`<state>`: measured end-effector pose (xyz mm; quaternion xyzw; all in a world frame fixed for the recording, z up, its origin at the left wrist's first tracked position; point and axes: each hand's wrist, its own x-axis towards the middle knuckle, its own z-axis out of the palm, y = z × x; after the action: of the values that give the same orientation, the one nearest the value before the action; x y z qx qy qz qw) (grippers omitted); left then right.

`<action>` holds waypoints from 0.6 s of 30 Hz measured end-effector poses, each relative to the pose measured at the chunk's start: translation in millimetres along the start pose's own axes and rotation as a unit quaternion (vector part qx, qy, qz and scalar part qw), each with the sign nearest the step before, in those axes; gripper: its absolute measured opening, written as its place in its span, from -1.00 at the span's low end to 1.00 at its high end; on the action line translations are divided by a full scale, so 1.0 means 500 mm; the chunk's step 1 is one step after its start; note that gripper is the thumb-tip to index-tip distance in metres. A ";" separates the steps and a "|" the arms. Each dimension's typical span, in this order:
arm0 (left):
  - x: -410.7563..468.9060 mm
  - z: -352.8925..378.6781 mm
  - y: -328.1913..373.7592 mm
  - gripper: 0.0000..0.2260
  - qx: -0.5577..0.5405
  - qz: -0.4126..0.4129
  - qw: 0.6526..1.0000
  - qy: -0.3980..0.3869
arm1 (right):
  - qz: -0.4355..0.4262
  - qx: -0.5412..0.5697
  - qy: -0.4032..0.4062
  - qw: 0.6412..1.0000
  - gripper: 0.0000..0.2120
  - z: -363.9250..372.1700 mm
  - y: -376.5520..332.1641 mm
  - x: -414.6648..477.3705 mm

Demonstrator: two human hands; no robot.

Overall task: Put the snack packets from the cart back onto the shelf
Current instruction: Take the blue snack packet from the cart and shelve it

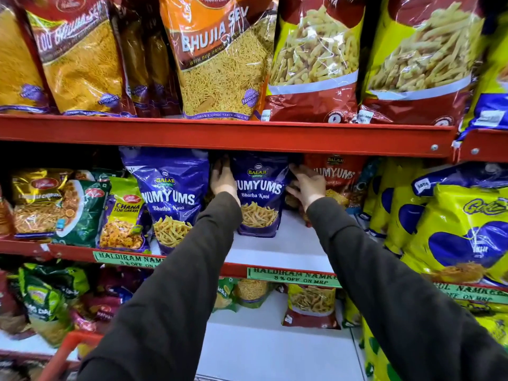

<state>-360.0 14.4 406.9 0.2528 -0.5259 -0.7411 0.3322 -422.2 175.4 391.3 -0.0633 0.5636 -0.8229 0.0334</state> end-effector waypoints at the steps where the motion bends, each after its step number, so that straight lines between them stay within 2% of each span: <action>1: 0.009 -0.004 -0.006 -0.59 0.004 0.001 1.000 0.002 | -0.006 0.001 -0.005 1.000 -0.92 -0.002 0.010 -0.001; 3: 0.026 -0.014 -0.028 -0.53 0.048 -0.002 0.999 -0.020 | -0.011 -0.018 -0.008 1.000 -0.72 -0.008 0.032 0.008; 5: 0.027 -0.023 -0.062 -0.45 0.054 -0.044 0.995 -0.073 | 0.015 -0.069 0.013 0.997 -0.59 -0.017 0.067 0.004; 7: 0.021 -0.038 -0.112 -0.42 0.045 -0.098 0.988 -0.114 | 0.078 -0.133 0.016 0.988 -0.52 -0.028 0.110 -0.016; 9: 0.014 -0.057 -0.154 -0.42 0.048 -0.136 0.982 -0.124 | 0.149 -0.148 -0.020 0.978 -0.41 -0.034 0.149 -0.034; 11: 0.009 -0.073 -0.179 -0.44 0.046 -0.136 0.979 -0.142 | 0.176 -0.115 -0.054 0.976 -0.43 -0.032 0.178 -0.045; 15: -0.004 -0.101 -0.185 -0.44 0.034 -0.113 0.979 -0.166 | 0.143 -0.106 -0.062 0.982 -0.58 -0.028 0.199 -0.066; 18: -0.029 -0.130 -0.194 -0.35 0.076 -0.081 0.982 -0.150 | 0.114 -0.128 -0.072 0.983 -0.57 -0.036 0.206 -0.087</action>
<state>-325.6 7.4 294.8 0.2053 -0.6024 -0.7528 0.1679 -383.4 160.0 286.0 -0.0618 0.6642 -0.7278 0.1590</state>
